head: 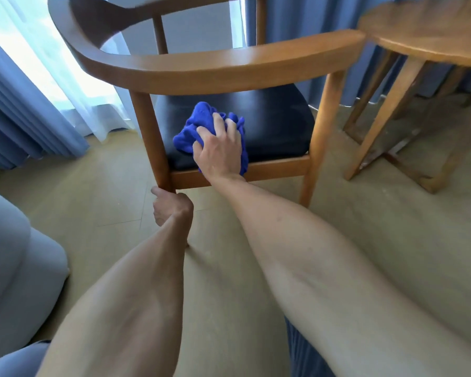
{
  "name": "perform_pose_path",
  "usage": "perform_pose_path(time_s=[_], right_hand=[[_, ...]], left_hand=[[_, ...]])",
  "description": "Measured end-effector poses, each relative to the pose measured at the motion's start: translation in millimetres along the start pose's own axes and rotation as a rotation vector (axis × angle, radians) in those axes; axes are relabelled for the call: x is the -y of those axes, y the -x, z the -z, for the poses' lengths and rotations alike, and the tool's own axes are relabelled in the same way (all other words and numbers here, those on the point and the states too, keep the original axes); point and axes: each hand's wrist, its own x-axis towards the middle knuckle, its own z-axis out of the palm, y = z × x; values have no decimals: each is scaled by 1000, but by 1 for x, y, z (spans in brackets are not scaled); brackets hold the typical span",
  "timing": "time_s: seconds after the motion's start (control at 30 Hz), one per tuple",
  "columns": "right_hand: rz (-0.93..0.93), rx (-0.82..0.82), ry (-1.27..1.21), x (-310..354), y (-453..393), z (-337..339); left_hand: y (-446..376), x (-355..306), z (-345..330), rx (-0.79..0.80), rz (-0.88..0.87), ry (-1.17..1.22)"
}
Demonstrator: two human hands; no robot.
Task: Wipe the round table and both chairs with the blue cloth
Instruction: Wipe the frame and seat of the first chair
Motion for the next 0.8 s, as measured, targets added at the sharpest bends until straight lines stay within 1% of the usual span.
perform_pose_path(time_s=[0.13,0.27,0.4,0.47,0.57,0.63,0.73,0.8], right_hand=[[-16,20,47,-22,-9,11],[-140,-21,-11,-37,-18,29],[-127,13,6,-50,-20,40],[-175,10,4,-61,-24,49],[-326,-63,20,-89,-25,62],[-439,-173,-60,-105,-23,67],[-454,-264,-148,-101,-8,56],[-500,-321,-209,-93,-1,47]], left_hand=[[15,-6,-5,24,8,-11],[38,-33,-5,32,40,18],[68,-50,-6,85,-106,37],[76,-53,-9,100,-138,58],[80,-54,-12,104,-136,68],[79,-53,-14,86,-159,40],[69,-44,-13,29,-217,-5],[58,-34,-8,-9,-241,-71]])
